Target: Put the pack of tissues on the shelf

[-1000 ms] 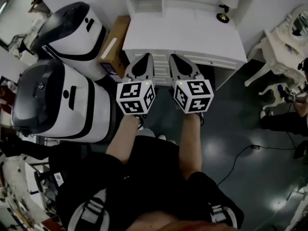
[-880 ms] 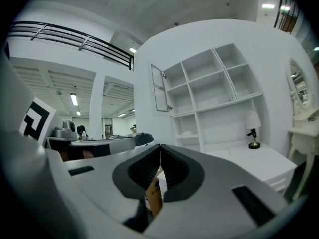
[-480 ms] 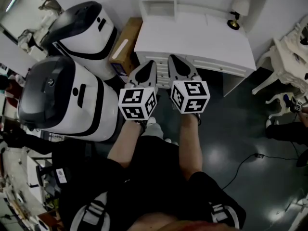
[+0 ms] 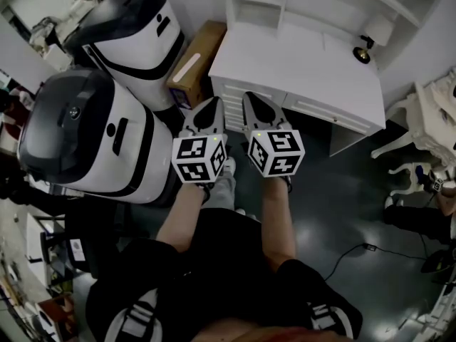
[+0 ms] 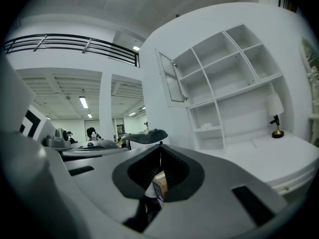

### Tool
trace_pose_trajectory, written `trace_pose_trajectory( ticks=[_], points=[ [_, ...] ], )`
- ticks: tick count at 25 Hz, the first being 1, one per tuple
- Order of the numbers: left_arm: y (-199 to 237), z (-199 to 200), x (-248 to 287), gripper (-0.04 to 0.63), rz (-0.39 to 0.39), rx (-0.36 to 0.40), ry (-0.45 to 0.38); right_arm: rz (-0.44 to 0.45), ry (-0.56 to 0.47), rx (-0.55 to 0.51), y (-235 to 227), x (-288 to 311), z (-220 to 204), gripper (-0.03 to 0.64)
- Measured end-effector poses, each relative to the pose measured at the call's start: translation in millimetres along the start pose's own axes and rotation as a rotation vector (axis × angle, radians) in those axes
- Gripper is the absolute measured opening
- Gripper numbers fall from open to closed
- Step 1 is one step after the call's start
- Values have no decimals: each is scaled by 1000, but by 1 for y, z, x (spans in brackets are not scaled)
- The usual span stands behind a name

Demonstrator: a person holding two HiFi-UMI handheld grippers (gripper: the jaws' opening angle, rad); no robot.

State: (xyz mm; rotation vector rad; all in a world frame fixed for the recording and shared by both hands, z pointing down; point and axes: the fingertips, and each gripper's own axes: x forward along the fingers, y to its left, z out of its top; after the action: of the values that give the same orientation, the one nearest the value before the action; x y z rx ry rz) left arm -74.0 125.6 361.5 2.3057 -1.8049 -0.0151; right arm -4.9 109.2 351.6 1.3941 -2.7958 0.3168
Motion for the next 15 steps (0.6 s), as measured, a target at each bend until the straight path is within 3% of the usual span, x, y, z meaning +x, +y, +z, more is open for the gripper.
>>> trace_pose_trajectory(
  ticks=[5,11,15],
  points=[
    [-2,-7,38,11,-46,-9,26,-56,27,18,-38,19,-9,20],
    [-11,-7,91,11,-83,-1,57,-159,51,103,-116,36,-19,20],
    [14,-16,128,11,-58,-10,102,-191,60,-35,-126,76,-18,20]
  ],
)
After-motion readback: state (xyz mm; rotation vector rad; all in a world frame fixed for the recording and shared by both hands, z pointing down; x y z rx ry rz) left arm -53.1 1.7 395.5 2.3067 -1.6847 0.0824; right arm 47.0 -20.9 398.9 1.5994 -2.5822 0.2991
